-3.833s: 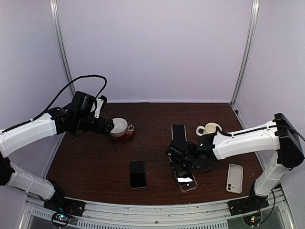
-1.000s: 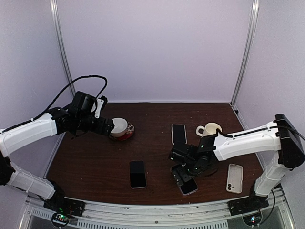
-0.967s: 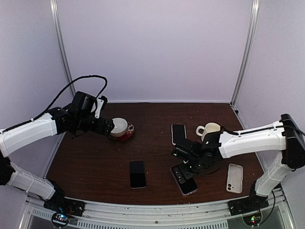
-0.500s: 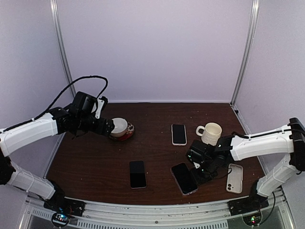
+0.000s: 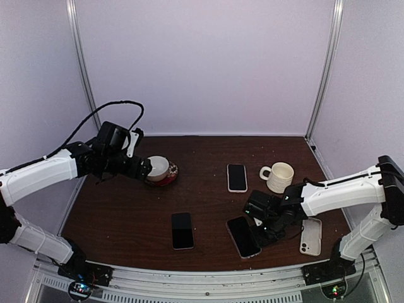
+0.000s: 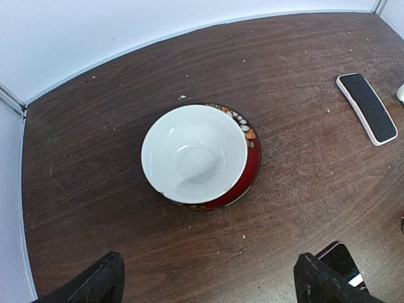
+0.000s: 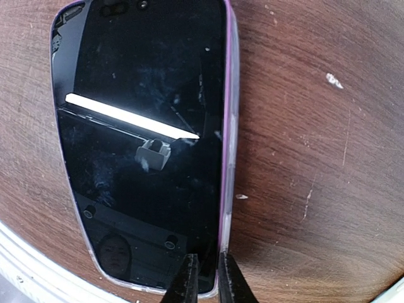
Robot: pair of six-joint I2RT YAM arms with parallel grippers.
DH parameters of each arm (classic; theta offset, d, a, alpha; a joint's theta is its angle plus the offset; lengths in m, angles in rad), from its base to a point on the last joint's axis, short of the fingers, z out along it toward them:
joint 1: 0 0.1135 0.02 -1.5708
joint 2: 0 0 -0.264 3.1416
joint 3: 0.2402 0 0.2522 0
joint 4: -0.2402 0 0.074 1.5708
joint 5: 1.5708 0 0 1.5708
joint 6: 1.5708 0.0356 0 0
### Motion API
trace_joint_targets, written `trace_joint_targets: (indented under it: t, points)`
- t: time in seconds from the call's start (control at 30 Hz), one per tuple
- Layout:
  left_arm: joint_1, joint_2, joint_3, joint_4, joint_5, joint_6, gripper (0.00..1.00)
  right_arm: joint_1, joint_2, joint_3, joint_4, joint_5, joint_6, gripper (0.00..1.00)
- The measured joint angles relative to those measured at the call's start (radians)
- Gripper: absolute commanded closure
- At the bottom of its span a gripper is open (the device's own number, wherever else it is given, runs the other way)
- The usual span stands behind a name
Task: Put the phone into the phone case
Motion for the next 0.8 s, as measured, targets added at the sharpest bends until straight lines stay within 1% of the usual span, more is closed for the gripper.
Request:
trace_joint_targets:
  t: [0.1,0.13,0.17,0.23,0.27,0.37,0.43,0.5,0.8]
  points:
    - [0.0,0.004,0.0,0.0,0.0,0.005,0.02,0.016,0.029,0.026,-0.031,0.023,0.005,0.69]
    - [0.0,0.005,0.0,0.0,0.0,0.005,0.02,0.02,0.041,0.041,-0.047,0.029,0.003,0.6]
    - [0.0,0.006,0.0,0.0,-0.001,0.005,0.03,0.024,0.049,0.06,-0.067,0.032,0.001,0.48]
    - [0.0,0.01,0.002,-0.002,-0.002,0.005,0.02,0.031,0.081,0.111,-0.124,0.055,-0.013,0.13]
    - [0.0,0.011,0.004,-0.003,-0.002,0.005,0.02,0.031,0.095,0.137,-0.166,0.075,-0.023,0.02]
    - [0.0,0.016,0.011,-0.007,-0.002,0.005,0.03,0.032,0.133,0.246,-0.285,0.133,-0.058,0.01]
    - [0.0,0.016,0.013,-0.007,-0.002,0.006,0.03,0.033,0.148,0.318,-0.305,0.15,-0.071,0.01]
    - [0.0,0.016,0.013,-0.008,-0.003,0.006,0.02,0.034,0.161,0.361,-0.285,0.145,-0.078,0.01]
    - [0.0,0.016,0.013,-0.011,-0.006,0.01,0.03,0.033,0.262,0.363,-0.227,0.093,-0.058,0.01]
